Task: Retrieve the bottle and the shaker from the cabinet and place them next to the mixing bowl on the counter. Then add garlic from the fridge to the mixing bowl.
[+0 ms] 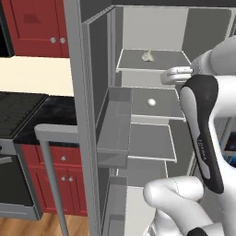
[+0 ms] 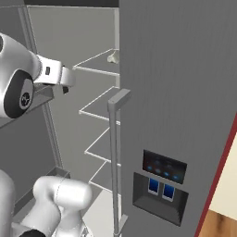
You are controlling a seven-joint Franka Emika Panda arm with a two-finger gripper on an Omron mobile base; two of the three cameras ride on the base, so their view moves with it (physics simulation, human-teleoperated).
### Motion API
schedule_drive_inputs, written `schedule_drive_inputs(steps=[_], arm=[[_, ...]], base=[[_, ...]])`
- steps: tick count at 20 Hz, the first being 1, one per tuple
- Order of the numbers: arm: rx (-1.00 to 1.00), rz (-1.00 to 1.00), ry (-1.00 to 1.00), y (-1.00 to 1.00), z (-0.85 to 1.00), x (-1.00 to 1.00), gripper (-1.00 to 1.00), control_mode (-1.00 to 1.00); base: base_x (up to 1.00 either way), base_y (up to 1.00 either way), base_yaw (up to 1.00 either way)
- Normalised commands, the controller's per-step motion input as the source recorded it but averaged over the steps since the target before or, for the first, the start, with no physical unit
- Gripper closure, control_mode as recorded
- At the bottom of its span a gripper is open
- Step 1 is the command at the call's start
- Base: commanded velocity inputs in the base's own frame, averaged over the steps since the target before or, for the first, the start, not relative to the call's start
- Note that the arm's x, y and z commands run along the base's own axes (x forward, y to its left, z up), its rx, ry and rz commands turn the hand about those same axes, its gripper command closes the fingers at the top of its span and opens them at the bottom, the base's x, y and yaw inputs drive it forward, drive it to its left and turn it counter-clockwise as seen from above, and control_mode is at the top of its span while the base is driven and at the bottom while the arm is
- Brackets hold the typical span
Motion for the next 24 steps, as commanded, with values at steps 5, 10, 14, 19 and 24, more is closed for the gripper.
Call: schedule_drive_inputs(steps=[5,10,14,19,24], arm=[[0.0,-0.07,0.14,-0.49,-0.07,0.87,-1.0,-1.0],[0.0,-0.09,0.12,-0.29,-0.07,0.9,-1.0,-1.0],[0.0,-0.05,-0.02,0.0,-0.31,0.79,-1.0,-1.0],[0.0,0.0,-0.13,0.03,-0.11,0.6,-1.0,-1.0],[0.0,0.0,-0.03,0.0,0.0,0.6,-1.0,-1.0]], base=[[0.0,0.0,0.0],[0.0,0.0,0.0],[0.0,0.0,0.0],[0.0,0.0,0.0],[0.0,0.0,0.0]])
